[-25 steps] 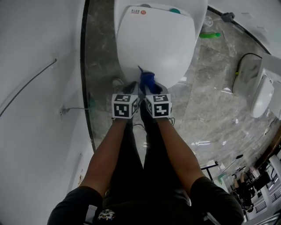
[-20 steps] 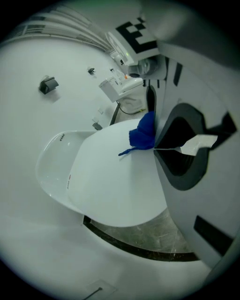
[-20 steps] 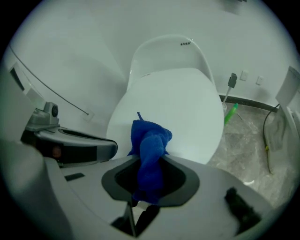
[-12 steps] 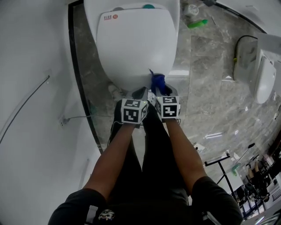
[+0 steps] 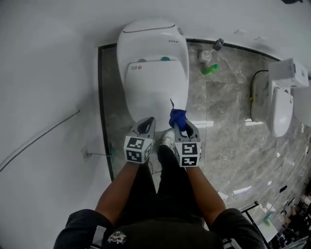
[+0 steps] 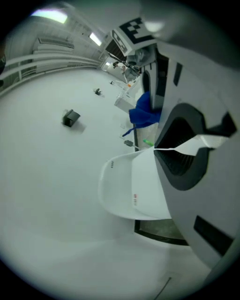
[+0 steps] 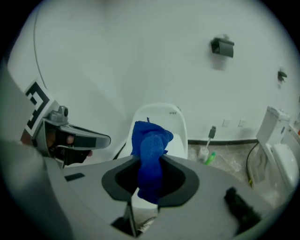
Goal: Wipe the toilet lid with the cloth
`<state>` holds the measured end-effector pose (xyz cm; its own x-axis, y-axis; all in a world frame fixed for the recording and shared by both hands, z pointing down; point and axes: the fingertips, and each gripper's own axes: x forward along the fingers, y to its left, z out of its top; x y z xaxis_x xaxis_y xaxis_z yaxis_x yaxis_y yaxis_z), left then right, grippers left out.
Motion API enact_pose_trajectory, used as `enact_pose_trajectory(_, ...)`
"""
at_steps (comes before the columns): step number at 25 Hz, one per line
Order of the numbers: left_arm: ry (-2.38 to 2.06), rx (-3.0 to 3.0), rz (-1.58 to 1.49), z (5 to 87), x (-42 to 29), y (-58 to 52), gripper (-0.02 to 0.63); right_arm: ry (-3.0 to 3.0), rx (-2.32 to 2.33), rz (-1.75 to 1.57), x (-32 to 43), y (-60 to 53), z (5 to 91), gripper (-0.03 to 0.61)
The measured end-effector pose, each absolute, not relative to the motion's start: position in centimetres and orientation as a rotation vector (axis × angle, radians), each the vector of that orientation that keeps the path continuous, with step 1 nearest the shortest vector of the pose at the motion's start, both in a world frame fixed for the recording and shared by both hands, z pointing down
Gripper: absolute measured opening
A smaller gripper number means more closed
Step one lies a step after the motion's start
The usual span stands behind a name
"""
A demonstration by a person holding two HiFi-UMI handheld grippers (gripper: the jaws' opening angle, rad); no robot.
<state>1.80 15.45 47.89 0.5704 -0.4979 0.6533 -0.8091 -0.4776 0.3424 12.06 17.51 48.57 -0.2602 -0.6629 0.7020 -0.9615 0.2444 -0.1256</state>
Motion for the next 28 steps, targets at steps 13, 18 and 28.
enact_pose_trajectory(13, -1.324, 2.452, 0.335, 21.6, -0.3, 9.3, 0.018, -2.273, 1.672, 0.280, 12.2, 12.9, 21.5, 0.083)
enact_pose_trajectory(18, -1.326, 2.470, 0.298, 19.2, 0.4, 10.1, 0.018, -2.298, 1.661, 0.238, 11.4, 13.3, 19.4, 0.083)
enact_pose_trajectory(28, -1.352, 2.492, 0.272, 17.8, 0.9, 10.9, 0.018, -2.342, 1.682, 0.158, 11.3, 13.2, 17.5, 0.083)
